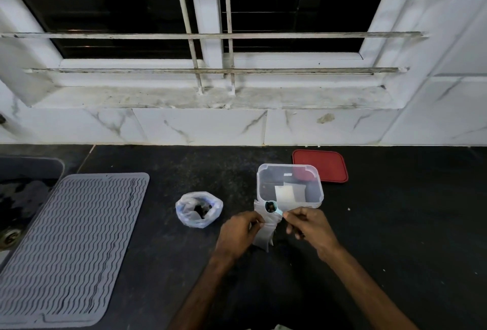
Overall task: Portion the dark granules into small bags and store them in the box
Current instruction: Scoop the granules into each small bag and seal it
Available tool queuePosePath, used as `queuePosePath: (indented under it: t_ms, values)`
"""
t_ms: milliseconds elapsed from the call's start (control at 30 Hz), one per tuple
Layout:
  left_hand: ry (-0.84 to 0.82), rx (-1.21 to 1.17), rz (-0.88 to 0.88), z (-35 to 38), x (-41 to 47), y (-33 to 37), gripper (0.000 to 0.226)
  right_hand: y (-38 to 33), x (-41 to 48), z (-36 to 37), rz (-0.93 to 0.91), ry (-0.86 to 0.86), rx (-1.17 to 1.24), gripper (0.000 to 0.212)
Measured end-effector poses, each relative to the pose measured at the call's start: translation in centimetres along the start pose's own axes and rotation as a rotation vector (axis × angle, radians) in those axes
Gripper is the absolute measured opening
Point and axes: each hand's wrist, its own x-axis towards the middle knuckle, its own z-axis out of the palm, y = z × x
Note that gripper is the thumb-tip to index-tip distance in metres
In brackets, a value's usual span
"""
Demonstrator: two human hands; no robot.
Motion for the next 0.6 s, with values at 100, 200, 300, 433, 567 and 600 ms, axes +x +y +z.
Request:
queuePosePath:
  t_ms: [100,200,300,433,567,600]
  values:
    - [0.029,-0.015,0.016,0.2,-0.3,-0.3,0.012,0.6,0.1,0.5,-0.007,-0.014,-0.045,0.018]
    - [0.056,-0.079,0.018,0.3,-0.7,-0.6,0.016,1.2,0.4,0.8,-0.013,-0.021,-0.153,0.018]
    - [0.088,-0.141,0.001,0.4,-1.0,-0.7,0.016,1.5,0.6,0.9,-0.038,-0.03,-0.277,0.018]
    - [0.076,-0.282,-0.052,0.4,-1.1,-0.4,0.012,1.4,0.3,1.1,-0.235,0.039,-0.726,0.011]
    - [0.066,-0.351,-0.089,0.8,-1.2,-0.3,0.012,1.4,-0.1,1.8,-0.381,0.167,-1.038,0.007]
    - [0.065,-0.361,-0.094,0.8,-1.3,-0.3,0.011,1.6,0.0,1.9,-0.384,0.175,-1.021,0.008]
